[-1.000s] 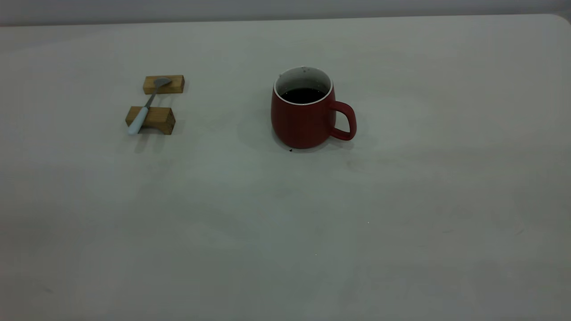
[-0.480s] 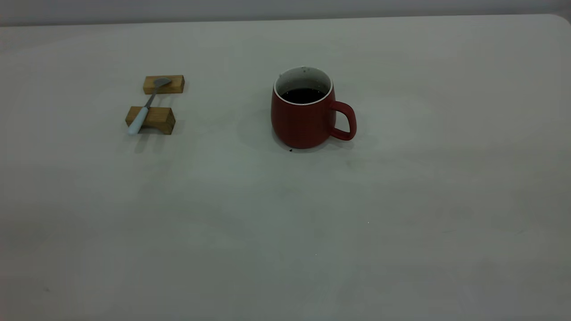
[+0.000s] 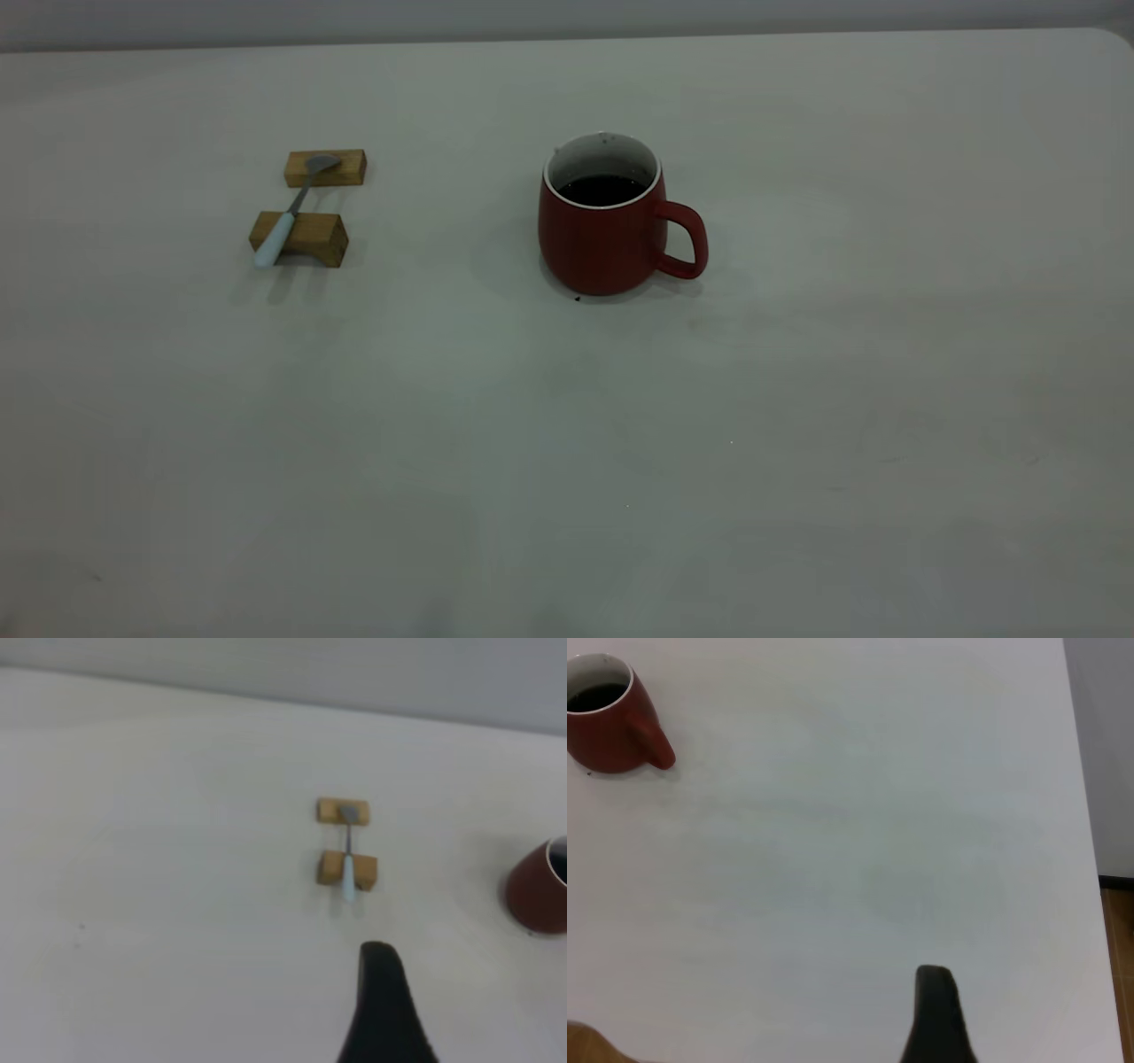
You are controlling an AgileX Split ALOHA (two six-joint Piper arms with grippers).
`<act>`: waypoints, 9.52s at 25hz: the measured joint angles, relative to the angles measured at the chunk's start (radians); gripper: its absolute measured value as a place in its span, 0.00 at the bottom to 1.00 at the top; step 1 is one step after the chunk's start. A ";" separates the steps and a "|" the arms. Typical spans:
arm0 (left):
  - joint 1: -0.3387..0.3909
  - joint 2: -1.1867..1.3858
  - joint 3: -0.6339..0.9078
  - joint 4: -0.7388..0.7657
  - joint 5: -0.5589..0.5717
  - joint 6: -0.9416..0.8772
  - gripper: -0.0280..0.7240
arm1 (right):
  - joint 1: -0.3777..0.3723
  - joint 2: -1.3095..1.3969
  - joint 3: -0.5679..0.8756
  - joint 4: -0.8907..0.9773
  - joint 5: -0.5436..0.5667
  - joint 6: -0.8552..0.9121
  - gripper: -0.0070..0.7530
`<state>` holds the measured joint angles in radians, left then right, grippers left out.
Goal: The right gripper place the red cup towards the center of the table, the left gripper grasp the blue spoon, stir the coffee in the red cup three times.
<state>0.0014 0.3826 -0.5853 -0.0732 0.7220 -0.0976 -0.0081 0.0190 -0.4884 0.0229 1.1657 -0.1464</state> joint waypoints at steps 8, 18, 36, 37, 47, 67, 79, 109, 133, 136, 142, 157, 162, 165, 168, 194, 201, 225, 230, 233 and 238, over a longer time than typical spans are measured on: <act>0.000 0.755 -0.237 -0.056 -0.083 0.117 0.80 | 0.000 0.000 0.000 0.000 0.000 0.000 0.79; -0.082 1.442 -0.559 -0.097 -0.120 0.219 0.80 | 0.000 0.000 0.000 0.000 0.000 0.000 0.79; -0.123 1.918 -0.736 -0.078 -0.263 0.252 0.83 | 0.000 0.000 0.000 0.000 0.000 0.000 0.79; -0.125 1.928 -0.736 -0.078 -0.274 0.253 0.83 | 0.000 0.000 0.000 0.000 0.000 0.000 0.79; -0.142 1.972 -0.739 -0.076 -0.354 0.255 0.23 | 0.000 0.000 0.000 0.000 0.000 0.000 0.79; -0.142 1.747 -1.047 -0.829 0.425 -0.661 0.23 | 0.000 0.000 0.000 0.000 0.000 0.000 0.79; -0.194 1.855 -1.047 -1.334 0.438 -0.938 0.23 | 0.000 0.000 0.000 0.000 0.000 0.000 0.79; -0.226 2.232 -1.048 -1.634 0.377 -0.497 0.23 | 0.000 0.000 0.000 0.000 0.000 0.000 0.79; -0.204 2.232 -1.056 -1.586 0.399 -0.365 0.21 | 0.000 0.000 0.000 0.000 0.000 0.000 0.79; -0.211 2.232 -1.056 -1.591 0.415 -0.481 0.21 | 0.000 0.000 0.000 0.000 0.000 0.000 0.79; -0.210 2.232 -1.056 -1.578 0.420 -0.727 0.21 | 0.000 0.000 0.000 0.000 0.000 0.000 0.79; -0.160 2.232 -1.056 -1.520 0.426 -0.445 0.20 | 0.000 0.000 0.000 0.000 0.000 0.000 0.79; -0.192 2.232 -1.056 -1.562 0.426 -0.397 0.20 | 0.000 0.000 0.000 0.000 0.000 0.000 0.79; -0.218 2.232 -1.056 -1.570 0.427 -0.458 0.20 | 0.000 0.000 0.000 0.000 0.000 0.000 0.79; -0.230 2.232 -1.056 -1.556 0.427 -0.599 0.20 | 0.000 0.000 0.000 0.000 0.000 0.000 0.79; -0.203 2.213 -1.077 -1.425 0.424 -0.498 0.19 | 0.000 0.000 0.000 0.001 0.000 0.000 0.79; -0.203 2.213 -1.077 -1.426 0.427 -0.487 0.38 | 0.000 0.000 0.000 0.001 0.000 0.000 0.79; -0.199 1.678 -1.271 -0.144 0.445 -0.219 0.67 | 0.000 0.000 0.000 0.002 0.000 0.000 0.79; -0.196 1.496 -1.259 0.073 0.445 -0.088 0.67 | 0.000 0.000 0.000 0.002 0.000 0.000 0.79; -0.196 1.373 -1.195 0.130 0.445 -0.053 0.67 | 0.000 0.000 0.000 0.002 0.000 0.000 0.79; -0.196 1.086 -0.960 0.208 0.445 -0.053 0.67 | 0.000 0.000 0.000 0.002 0.000 0.000 0.79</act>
<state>-0.1942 1.4683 -1.5457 0.1343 1.1675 -0.1503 -0.0081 0.0190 -0.4884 0.0247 1.1657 -0.1468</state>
